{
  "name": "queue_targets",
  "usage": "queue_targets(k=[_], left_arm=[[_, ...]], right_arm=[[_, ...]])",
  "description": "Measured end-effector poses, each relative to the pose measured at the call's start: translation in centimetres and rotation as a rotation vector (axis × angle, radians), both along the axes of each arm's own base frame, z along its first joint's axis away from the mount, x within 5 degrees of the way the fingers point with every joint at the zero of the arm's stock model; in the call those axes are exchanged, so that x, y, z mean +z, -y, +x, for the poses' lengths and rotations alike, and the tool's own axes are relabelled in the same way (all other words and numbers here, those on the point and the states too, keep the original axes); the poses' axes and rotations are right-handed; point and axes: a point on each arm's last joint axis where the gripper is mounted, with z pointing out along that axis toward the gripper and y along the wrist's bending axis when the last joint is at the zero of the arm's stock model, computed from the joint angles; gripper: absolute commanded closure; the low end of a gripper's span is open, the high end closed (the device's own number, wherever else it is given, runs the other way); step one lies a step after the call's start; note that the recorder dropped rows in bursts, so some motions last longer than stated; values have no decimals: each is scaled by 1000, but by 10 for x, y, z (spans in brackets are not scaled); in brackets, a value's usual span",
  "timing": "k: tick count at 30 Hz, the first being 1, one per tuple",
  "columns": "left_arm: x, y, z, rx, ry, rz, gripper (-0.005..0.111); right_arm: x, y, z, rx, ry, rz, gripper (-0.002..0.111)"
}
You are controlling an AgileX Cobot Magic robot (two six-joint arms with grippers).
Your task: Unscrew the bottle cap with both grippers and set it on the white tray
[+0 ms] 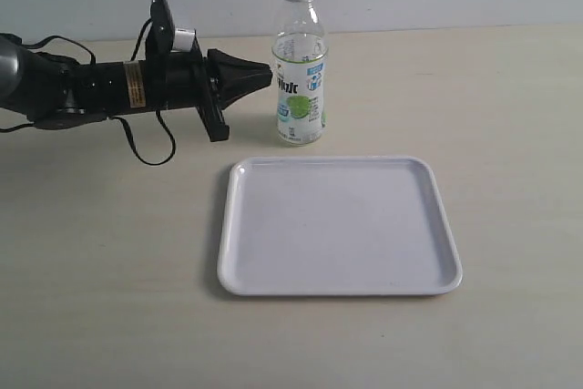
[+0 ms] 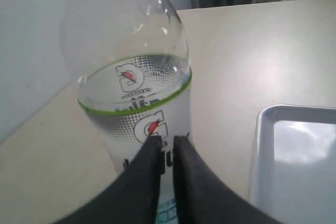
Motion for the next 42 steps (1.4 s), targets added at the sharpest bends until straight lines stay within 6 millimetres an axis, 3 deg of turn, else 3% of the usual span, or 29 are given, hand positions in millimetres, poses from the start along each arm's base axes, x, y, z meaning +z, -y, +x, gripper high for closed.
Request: queue_targets(k=[5,9,17,26,42], left_arm=[[-2,0,1,15,-14,13,40],[-3,-1,5,64,-65,-22,27],[-33,-1,7,123,-157,-39,26],[-46,8,7,178,-164,-66,26],[-40,52,6,192,-132,-32,26]], right_arm=[[0,0,0,0,0,0,108],[0,0,0,0,0,0,108],[0,0,0,0,0,0,108],[0,0,0,0,0,0,108],[0,0,0,0,0,0,108]])
